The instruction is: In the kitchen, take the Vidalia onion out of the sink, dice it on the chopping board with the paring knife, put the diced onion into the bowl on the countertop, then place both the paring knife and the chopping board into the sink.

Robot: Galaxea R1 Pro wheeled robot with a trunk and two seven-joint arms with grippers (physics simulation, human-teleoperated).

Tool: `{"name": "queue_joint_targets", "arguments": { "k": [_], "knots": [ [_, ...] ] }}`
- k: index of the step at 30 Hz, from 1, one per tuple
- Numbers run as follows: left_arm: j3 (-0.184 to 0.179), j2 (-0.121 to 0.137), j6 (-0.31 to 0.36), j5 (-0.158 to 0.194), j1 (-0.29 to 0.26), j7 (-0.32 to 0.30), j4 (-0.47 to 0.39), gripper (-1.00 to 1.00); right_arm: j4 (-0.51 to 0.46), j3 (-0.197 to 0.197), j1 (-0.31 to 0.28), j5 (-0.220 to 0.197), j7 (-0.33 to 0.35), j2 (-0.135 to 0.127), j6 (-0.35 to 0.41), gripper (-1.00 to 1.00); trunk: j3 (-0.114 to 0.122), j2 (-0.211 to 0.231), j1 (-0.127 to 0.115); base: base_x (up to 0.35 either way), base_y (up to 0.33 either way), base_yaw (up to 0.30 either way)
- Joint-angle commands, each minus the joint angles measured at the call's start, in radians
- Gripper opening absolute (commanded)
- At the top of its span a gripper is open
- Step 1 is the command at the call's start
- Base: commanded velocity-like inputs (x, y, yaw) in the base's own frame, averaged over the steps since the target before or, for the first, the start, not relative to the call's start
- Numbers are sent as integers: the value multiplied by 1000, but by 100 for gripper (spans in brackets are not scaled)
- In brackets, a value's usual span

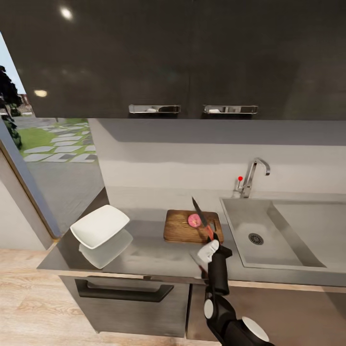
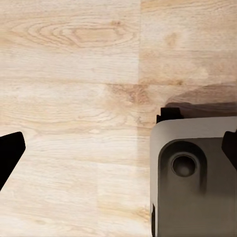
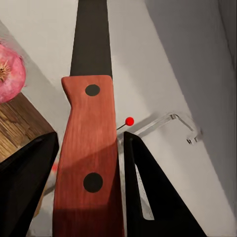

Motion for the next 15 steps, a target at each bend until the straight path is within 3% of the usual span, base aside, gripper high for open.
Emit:
{"name": "queue_joint_targets", "arguments": {
  "k": [1,15],
  "knots": [
    [-8,-2,-6,9,-1,0,3,100,-6,1,-1,4,0,1,8,-100,-1,-1,0,0,0,0],
    [-8,-5,-6,9,-1,0,3,100,-2,-4,-1,4,7,-3,9,-100,-1,-1,0,0,0,0]
  ]
}}
